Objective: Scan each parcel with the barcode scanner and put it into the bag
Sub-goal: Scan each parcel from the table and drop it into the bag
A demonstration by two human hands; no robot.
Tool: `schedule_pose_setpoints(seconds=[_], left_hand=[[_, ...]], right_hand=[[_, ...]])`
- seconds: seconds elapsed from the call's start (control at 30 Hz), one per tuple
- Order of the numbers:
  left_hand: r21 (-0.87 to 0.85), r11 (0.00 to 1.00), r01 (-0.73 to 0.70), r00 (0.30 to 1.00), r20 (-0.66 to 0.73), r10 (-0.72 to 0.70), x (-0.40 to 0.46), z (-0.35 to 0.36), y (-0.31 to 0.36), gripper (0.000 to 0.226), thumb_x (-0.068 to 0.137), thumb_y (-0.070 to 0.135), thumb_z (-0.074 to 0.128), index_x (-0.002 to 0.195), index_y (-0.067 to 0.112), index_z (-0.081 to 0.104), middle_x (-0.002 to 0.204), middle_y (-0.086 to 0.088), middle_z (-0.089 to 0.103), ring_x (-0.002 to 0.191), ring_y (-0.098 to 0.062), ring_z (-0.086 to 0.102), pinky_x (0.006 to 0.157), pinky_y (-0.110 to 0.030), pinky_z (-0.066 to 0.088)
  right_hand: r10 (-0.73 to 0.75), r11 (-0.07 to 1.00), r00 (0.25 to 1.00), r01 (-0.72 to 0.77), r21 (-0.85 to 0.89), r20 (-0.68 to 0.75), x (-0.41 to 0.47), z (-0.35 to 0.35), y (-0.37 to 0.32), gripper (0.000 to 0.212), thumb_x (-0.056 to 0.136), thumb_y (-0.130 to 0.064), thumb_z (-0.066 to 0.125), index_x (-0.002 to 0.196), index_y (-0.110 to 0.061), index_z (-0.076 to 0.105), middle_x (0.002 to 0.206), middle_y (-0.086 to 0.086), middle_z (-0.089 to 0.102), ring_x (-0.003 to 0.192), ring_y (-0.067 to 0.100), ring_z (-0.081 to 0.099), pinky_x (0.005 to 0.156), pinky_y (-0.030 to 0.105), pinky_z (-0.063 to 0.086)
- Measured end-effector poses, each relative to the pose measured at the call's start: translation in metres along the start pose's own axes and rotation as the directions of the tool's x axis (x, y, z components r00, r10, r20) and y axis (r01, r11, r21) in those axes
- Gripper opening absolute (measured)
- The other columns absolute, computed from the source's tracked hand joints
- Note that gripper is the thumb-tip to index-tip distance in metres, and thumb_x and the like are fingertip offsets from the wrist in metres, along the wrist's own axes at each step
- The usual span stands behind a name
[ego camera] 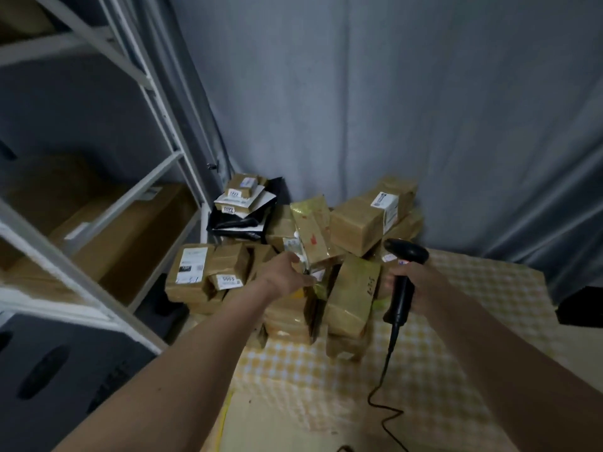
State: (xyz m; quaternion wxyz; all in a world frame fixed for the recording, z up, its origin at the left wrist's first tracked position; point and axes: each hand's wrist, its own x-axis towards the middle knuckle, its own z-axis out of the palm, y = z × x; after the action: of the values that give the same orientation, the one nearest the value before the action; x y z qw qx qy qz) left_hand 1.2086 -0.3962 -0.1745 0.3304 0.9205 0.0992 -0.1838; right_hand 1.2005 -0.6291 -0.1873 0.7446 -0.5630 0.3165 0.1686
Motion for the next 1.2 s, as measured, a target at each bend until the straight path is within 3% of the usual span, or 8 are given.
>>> schedule_pose_setpoints(seconds=[0.33,0.57,0.67,0.8,0.9,1.03,1.1,1.2], left_hand=[[0.228,0.967,-0.115,0.993,0.035,0.11,0.121,-0.001,0.102,0.111,0.063,0.056,0.082,0.15,0.023,0.021,0.151,-0.012,0.027,0.142,-0.035,0.023,0.114,-0.047,0.03],[0.261,0.957,-0.124,0.99,0.092,0.103,0.17,0.027,0.135,0.126,0.062,0.063,0.078,0.154,0.02,0.004,0.157,-0.013,0.015,0.146,-0.033,0.011,0.116,-0.046,0.019],[0.248,0.963,-0.105,0.99,0.122,0.076,0.183,0.035,0.14,0.127,0.063,0.061,0.078,0.154,0.017,0.001,0.158,-0.012,0.018,0.146,-0.033,0.018,0.116,-0.046,0.023],[0.08,0.987,-0.138,0.979,0.161,0.124,0.203,0.029,0.133,0.113,0.043,0.067,0.074,0.137,0.013,0.044,0.13,-0.007,0.058,0.116,-0.027,0.058,0.095,-0.042,0.053],[-0.19,0.969,-0.157,0.941,0.27,0.206,0.205,-0.003,0.127,0.058,0.066,0.043,0.081,0.114,0.021,0.056,0.11,0.003,0.062,0.099,-0.018,0.062,0.094,-0.034,0.053],[-0.542,0.831,0.122,0.849,0.491,0.196,0.21,-0.057,0.099,0.056,0.072,0.028,0.083,0.117,0.002,0.062,0.109,-0.014,0.07,0.099,-0.03,0.067,0.087,-0.039,0.055],[-0.624,0.751,0.214,0.774,0.577,0.26,0.211,-0.076,0.077,0.058,0.072,0.026,0.081,0.122,0.005,0.061,0.115,-0.017,0.068,0.107,-0.033,0.065,0.089,-0.043,0.053],[-0.675,0.708,0.206,0.663,0.629,0.406,0.218,-0.089,0.042,0.091,0.056,0.019,0.09,0.136,0.016,0.048,0.13,-0.017,0.061,0.119,-0.035,0.058,0.098,-0.053,0.047]], right_hand=[[0.058,0.997,0.998,-0.057,0.043,-0.026,0.07,-0.006,-0.052,0.004,0.085,0.005,0.057,0.087,0.002,0.058,0.075,0.016,0.061,0.069,0.026,0.058,0.07,0.036,0.049],[0.061,0.995,0.996,-0.055,0.082,-0.066,0.089,-0.002,-0.057,0.031,0.082,0.005,0.061,0.113,0.002,0.059,0.094,0.018,0.068,0.082,0.029,0.066,0.063,0.035,0.053],[0.074,0.986,0.993,-0.059,0.155,-0.094,0.09,0.001,-0.053,0.033,0.084,0.005,0.059,0.117,0.0,0.057,0.091,0.017,0.069,0.08,0.028,0.066,0.06,0.034,0.051],[0.068,0.973,0.99,-0.038,0.229,-0.125,0.08,0.01,-0.052,0.025,0.087,0.004,0.056,0.111,0.002,0.06,0.081,0.014,0.069,0.076,0.027,0.064,0.064,0.036,0.049],[0.049,0.961,0.985,-0.001,0.276,-0.166,0.067,0.023,-0.059,0.015,0.088,0.001,0.055,0.102,0.001,0.061,0.078,0.011,0.067,0.072,0.023,0.063,0.066,0.035,0.047],[-0.046,0.954,0.978,0.104,0.281,-0.203,0.051,0.055,-0.069,0.016,0.087,0.001,0.055,0.101,0.0,0.062,0.084,0.011,0.066,0.072,0.021,0.061,0.064,0.032,0.046],[-0.133,0.949,0.969,0.185,0.255,-0.208,0.046,0.072,-0.072,0.019,0.085,0.003,0.056,0.103,-0.002,0.062,0.095,0.014,0.065,0.079,0.022,0.061,0.064,0.033,0.047],[-0.28,0.933,0.943,0.311,0.178,-0.179,0.036,0.098,-0.075,0.027,0.083,0.005,0.058,0.108,-0.003,0.065,0.103,0.017,0.063,0.092,0.026,0.061,0.07,0.035,0.049]])
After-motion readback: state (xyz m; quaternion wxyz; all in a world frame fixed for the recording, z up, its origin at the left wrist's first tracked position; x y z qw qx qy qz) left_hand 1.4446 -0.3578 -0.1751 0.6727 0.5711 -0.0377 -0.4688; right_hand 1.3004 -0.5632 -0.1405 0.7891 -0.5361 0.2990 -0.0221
